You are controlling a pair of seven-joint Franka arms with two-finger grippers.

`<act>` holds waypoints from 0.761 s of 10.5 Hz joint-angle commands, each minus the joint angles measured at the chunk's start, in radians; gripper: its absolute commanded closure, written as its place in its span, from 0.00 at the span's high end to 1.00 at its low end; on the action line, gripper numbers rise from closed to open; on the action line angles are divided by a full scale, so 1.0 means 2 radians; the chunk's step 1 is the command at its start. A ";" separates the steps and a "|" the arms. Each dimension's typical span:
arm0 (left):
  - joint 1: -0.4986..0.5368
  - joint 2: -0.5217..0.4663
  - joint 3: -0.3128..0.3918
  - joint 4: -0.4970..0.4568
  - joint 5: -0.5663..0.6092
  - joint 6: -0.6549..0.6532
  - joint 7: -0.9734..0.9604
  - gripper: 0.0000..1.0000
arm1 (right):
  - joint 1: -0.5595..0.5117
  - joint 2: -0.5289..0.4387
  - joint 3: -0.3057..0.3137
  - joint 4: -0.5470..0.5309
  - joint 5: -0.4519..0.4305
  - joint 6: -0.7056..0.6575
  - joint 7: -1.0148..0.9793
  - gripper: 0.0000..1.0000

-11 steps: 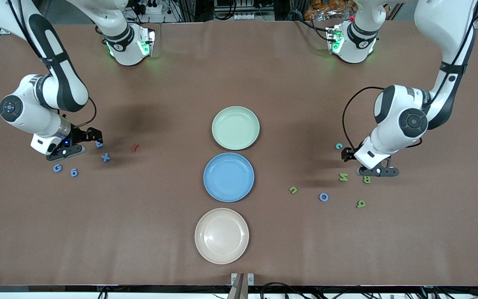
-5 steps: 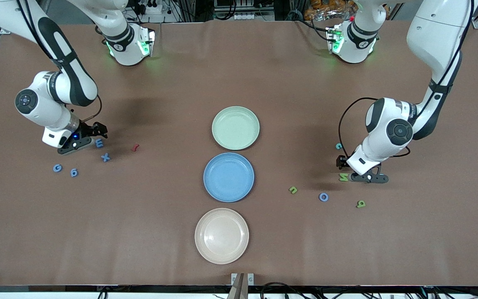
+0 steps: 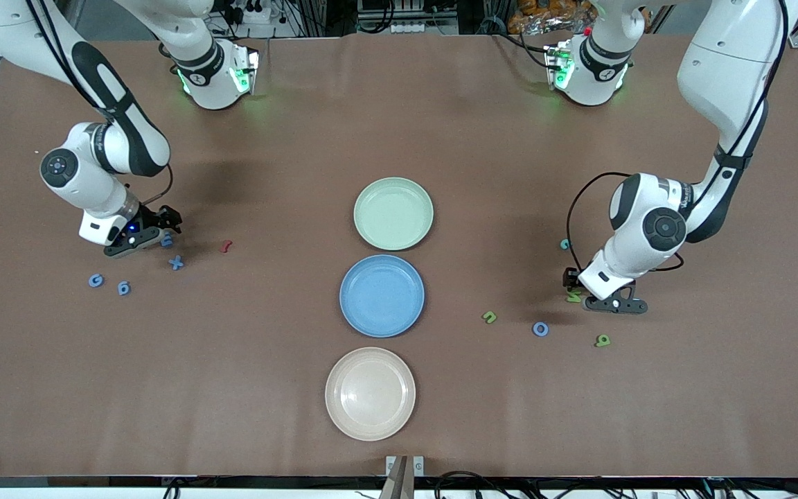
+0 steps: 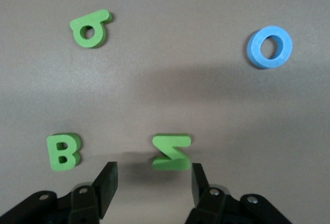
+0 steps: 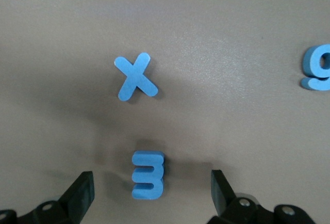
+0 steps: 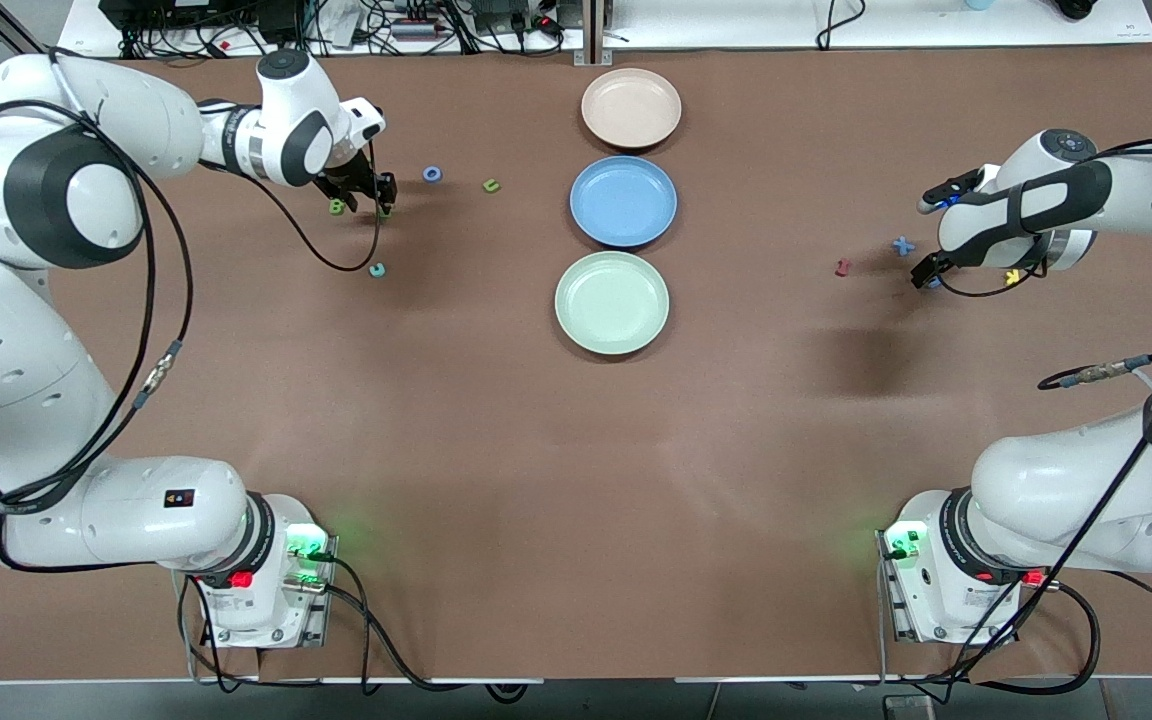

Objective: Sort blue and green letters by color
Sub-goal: 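Grasp the blue 3 with the right gripper while the left gripper grasps green Z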

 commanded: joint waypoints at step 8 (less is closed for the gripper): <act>-0.005 0.037 0.000 0.025 0.018 0.024 -0.013 0.00 | -0.019 0.000 0.009 -0.004 -0.018 0.027 -0.001 0.01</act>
